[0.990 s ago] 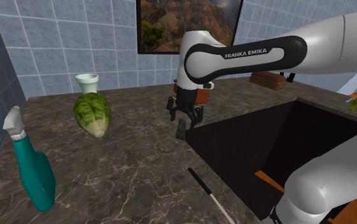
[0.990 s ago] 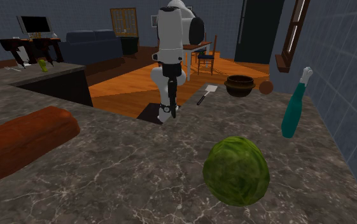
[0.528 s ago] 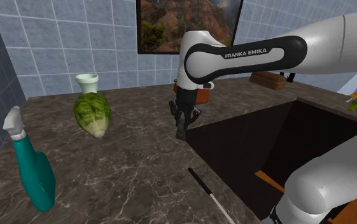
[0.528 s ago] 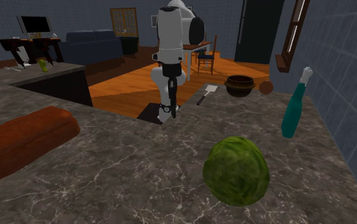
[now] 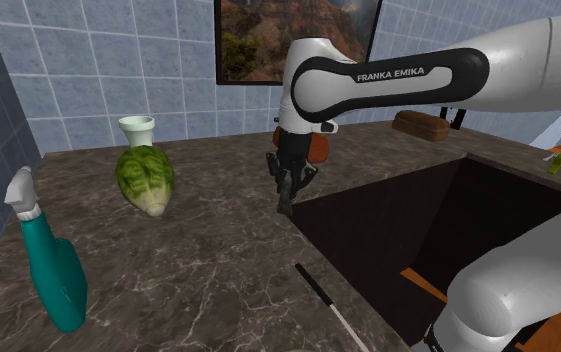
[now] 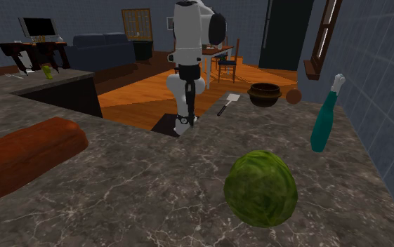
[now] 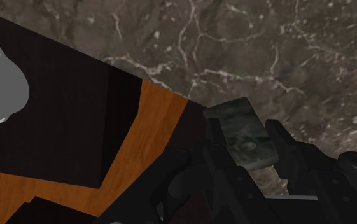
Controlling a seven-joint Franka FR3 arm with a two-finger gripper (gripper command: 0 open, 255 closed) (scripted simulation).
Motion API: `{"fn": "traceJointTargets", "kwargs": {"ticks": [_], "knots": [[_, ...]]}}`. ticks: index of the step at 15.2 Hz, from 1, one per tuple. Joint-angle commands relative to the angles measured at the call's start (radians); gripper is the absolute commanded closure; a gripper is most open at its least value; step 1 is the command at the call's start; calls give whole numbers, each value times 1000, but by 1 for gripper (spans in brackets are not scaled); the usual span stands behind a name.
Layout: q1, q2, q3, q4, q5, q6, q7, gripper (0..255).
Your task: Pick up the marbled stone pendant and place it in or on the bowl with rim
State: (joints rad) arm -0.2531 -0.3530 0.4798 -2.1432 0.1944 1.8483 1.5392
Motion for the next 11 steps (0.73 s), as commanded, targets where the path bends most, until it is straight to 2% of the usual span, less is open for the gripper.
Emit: {"fn": "traceJointTargets", "kwargs": {"ticks": [1,11], "knots": [[-1,1,-2,26,-2,-25,2,255],[-8,9,-15,166,-14,-158,11,255]]}}
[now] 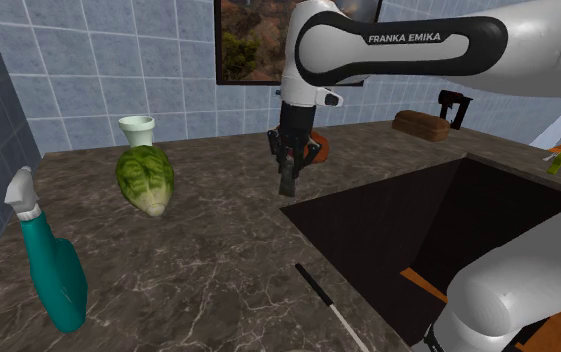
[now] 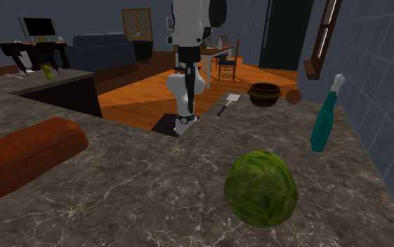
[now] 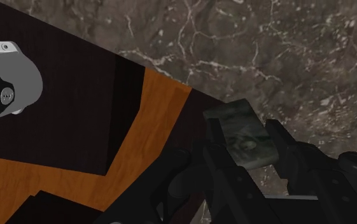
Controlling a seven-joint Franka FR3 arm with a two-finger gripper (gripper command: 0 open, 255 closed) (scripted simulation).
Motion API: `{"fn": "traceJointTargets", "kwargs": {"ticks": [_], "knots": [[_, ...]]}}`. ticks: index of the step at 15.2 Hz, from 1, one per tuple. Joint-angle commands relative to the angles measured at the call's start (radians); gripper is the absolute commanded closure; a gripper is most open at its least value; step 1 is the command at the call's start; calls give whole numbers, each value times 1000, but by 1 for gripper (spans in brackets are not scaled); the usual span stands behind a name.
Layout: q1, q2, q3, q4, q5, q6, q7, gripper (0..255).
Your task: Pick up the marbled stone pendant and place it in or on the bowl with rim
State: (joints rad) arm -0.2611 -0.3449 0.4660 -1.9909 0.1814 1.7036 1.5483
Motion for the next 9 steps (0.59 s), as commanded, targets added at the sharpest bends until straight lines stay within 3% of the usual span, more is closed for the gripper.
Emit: {"fn": "traceJointTargets", "kwargs": {"ticks": [1,9], "knots": [[-1,2,-2,29,-2,-27,3,255],[-7,28,-5,159,-15,-133,15,255]]}}
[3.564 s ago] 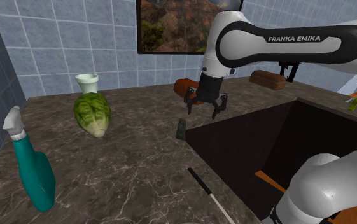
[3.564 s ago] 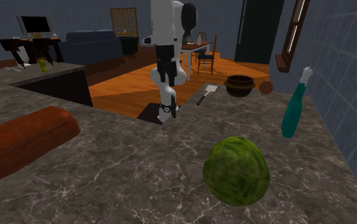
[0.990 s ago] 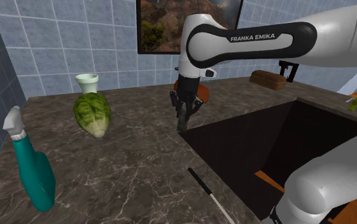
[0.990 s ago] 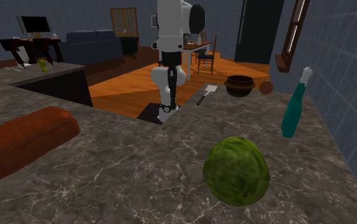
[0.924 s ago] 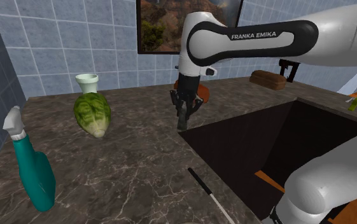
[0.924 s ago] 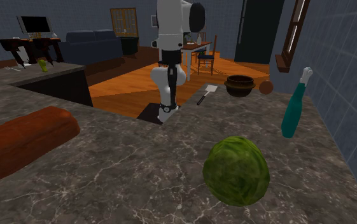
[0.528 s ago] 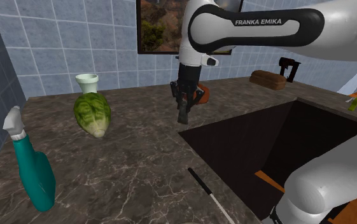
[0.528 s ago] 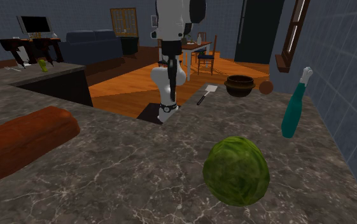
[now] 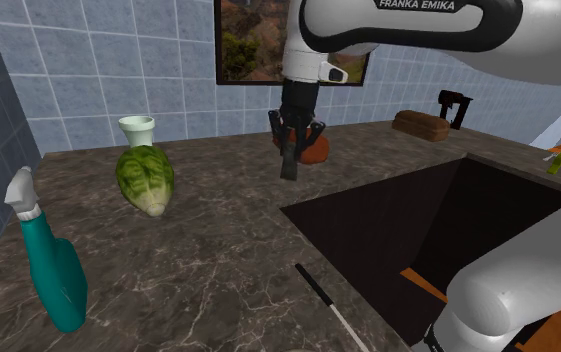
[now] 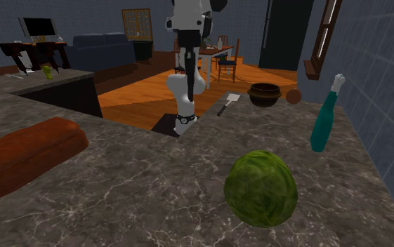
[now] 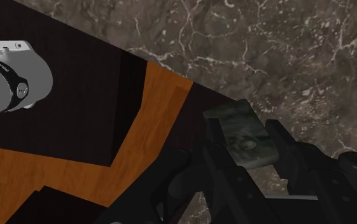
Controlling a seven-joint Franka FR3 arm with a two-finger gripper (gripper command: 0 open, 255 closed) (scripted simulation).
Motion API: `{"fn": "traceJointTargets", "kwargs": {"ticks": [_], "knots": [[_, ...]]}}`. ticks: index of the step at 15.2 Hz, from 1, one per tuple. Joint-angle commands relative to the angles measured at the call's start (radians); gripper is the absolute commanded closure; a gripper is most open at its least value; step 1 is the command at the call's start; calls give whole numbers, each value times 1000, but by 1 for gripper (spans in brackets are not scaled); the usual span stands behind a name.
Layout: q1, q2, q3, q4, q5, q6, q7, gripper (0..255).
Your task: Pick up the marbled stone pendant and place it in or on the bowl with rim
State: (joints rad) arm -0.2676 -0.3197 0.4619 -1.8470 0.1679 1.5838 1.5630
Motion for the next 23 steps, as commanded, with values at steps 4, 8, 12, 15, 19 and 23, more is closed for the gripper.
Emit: {"fn": "traceJointTargets", "kwargs": {"ticks": [4,8,12,15,19,23], "knots": [[-4,21,-1,87,-9,-67,8,255],[-7,44,1,164,-18,-122,18,255],[17,-22,20,122,16,-136,59,255],[42,-82,42,88,50,-151,103,255],[75,-151,76,59,94,-174,170,255],[106,-205,118,50,138,-199,245,255]]}}
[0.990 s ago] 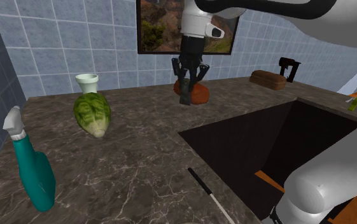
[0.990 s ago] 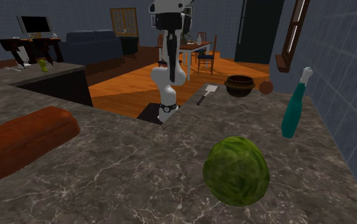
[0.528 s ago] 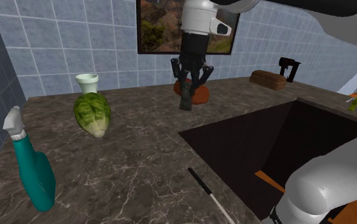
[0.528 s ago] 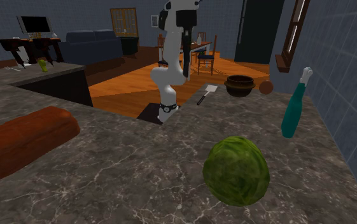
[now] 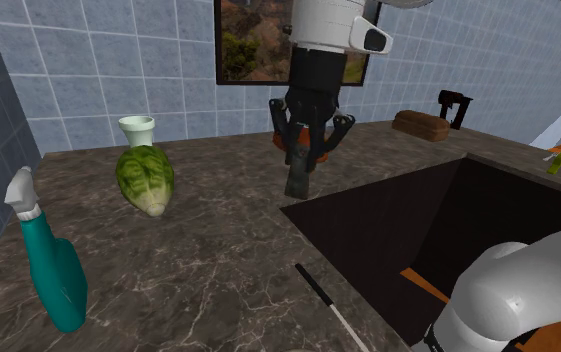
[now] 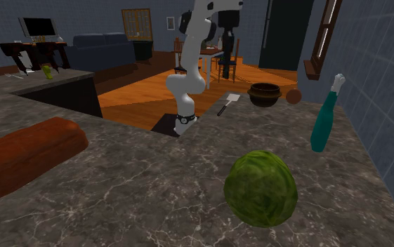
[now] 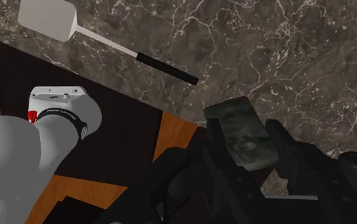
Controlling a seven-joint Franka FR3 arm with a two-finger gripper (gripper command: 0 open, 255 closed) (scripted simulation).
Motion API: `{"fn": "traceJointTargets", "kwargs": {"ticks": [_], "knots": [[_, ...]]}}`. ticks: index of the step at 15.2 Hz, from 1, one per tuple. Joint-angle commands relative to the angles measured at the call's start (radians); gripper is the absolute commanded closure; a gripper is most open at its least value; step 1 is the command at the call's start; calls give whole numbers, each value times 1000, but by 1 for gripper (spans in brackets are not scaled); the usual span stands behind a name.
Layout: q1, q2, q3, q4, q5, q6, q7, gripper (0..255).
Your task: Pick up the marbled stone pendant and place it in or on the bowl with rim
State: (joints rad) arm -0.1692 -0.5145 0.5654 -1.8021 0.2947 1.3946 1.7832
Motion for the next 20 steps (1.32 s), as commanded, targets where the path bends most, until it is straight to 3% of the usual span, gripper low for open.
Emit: {"fn": "traceJointTargets", "kwargs": {"ticks": [1,12,20], "knots": [[15,-22,26,5,22,-16,45,255],[67,-85,191,84,134,-77,293,255],[42,-60,379,228,192,-108,502,255]]}}
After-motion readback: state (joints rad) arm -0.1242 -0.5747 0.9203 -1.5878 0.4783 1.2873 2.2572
